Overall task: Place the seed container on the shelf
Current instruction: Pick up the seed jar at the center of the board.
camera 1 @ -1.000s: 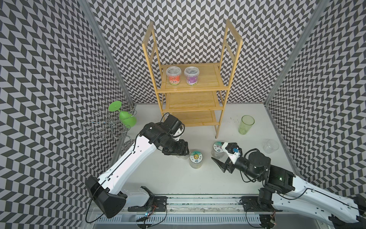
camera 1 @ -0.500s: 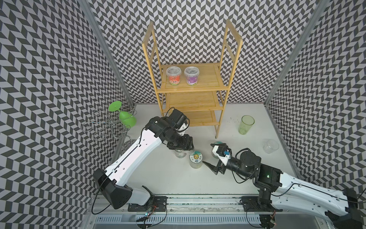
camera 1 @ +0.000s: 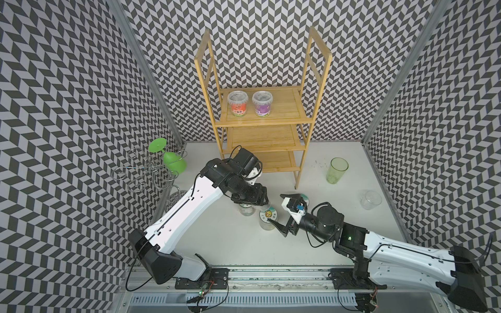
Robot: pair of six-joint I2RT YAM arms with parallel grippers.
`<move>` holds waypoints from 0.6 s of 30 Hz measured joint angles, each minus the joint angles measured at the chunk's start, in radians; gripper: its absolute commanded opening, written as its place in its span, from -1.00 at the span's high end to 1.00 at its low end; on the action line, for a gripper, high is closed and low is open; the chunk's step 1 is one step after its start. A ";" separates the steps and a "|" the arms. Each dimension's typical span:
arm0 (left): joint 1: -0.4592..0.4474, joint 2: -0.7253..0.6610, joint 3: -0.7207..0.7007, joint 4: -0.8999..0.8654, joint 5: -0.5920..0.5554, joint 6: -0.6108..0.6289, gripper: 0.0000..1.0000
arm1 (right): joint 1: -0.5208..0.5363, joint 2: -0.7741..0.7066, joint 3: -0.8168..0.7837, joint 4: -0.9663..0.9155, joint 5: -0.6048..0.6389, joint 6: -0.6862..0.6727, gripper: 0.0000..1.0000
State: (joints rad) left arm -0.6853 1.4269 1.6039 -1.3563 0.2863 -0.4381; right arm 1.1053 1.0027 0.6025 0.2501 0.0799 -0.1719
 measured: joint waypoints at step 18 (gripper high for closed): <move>-0.027 0.014 0.032 -0.001 0.020 0.003 -0.14 | 0.000 0.132 0.012 0.097 0.047 0.008 -0.99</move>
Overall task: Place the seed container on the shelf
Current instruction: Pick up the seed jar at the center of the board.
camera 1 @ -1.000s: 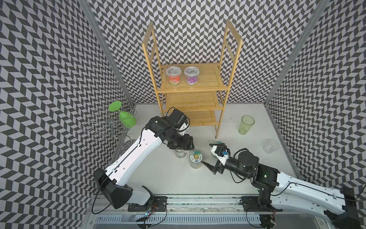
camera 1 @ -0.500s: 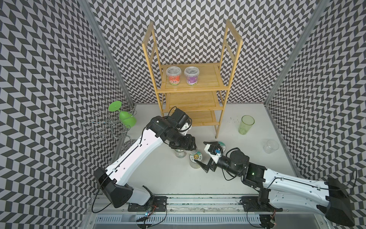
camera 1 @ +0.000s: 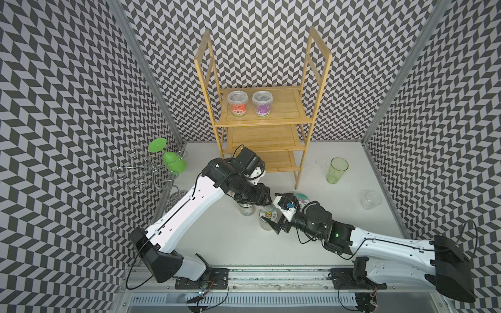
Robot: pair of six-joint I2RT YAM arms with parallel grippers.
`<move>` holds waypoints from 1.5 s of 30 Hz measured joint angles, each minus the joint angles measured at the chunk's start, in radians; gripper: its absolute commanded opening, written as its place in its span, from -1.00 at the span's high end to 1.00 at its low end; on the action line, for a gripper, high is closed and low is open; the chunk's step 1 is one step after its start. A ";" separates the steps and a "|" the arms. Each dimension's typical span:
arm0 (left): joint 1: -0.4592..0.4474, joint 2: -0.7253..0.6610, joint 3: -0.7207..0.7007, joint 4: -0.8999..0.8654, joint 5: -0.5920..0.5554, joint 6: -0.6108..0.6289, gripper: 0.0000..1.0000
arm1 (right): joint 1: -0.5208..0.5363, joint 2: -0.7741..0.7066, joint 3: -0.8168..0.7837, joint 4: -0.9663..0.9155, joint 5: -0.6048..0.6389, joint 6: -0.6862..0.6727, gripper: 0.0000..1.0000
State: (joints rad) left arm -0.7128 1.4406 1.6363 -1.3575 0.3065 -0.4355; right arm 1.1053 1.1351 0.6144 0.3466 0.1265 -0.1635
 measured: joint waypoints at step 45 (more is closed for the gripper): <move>-0.024 0.017 0.023 -0.001 0.010 0.012 -0.14 | -0.031 0.103 0.071 0.074 -0.012 -0.003 -0.82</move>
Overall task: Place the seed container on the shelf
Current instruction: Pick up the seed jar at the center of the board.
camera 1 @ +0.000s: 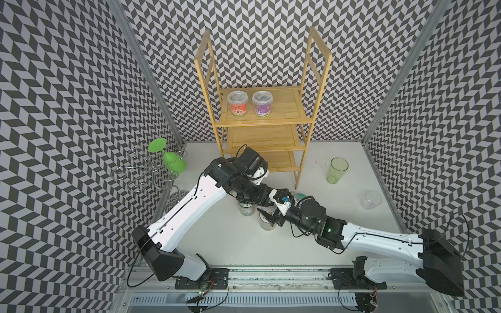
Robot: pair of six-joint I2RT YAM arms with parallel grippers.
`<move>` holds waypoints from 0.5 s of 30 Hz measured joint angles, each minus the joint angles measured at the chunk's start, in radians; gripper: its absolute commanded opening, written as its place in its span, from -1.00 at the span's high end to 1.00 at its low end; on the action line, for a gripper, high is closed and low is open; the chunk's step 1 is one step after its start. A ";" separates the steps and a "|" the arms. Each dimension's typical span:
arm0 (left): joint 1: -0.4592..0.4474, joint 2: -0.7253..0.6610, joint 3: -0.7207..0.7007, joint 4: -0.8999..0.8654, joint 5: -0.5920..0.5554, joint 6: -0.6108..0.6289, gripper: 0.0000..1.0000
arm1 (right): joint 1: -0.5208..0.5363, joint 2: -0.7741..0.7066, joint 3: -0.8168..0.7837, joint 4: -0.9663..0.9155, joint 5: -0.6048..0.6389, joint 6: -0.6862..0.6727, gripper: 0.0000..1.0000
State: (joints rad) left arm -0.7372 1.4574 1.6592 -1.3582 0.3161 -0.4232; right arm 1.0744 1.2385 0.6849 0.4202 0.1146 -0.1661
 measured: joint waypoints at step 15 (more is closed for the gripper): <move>0.000 0.002 0.000 -0.005 -0.010 0.009 -0.14 | -0.003 0.000 0.000 -0.016 -0.010 -0.003 -0.75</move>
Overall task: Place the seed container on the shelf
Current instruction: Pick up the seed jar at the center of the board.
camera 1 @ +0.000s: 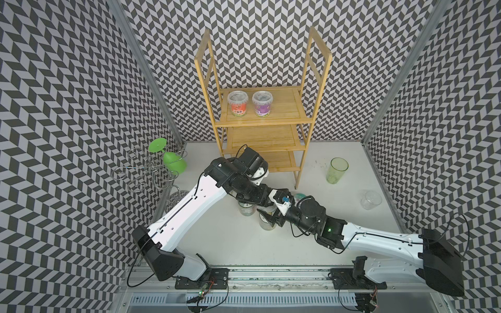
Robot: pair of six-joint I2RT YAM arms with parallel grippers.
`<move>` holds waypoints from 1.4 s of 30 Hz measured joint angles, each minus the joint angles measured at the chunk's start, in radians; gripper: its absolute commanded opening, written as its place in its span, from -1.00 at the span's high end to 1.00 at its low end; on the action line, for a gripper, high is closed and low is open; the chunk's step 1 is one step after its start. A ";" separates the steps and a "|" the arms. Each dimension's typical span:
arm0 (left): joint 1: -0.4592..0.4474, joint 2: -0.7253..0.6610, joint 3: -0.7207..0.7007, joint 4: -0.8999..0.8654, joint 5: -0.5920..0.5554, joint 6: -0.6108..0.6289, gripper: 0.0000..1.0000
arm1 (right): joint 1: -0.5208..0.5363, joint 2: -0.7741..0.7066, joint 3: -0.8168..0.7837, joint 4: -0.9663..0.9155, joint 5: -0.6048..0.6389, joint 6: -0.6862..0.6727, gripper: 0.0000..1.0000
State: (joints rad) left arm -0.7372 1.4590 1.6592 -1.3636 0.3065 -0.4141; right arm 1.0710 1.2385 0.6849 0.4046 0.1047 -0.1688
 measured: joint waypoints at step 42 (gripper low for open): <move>0.021 -0.010 0.025 -0.004 -0.013 0.045 -0.84 | -0.014 0.011 0.016 0.032 -0.024 -0.026 -0.29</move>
State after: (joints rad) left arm -0.7162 1.4494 1.6844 -1.3678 0.2935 -0.3691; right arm 1.0573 1.2495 0.7010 0.4362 0.0803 -0.1947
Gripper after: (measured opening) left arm 0.910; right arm 0.645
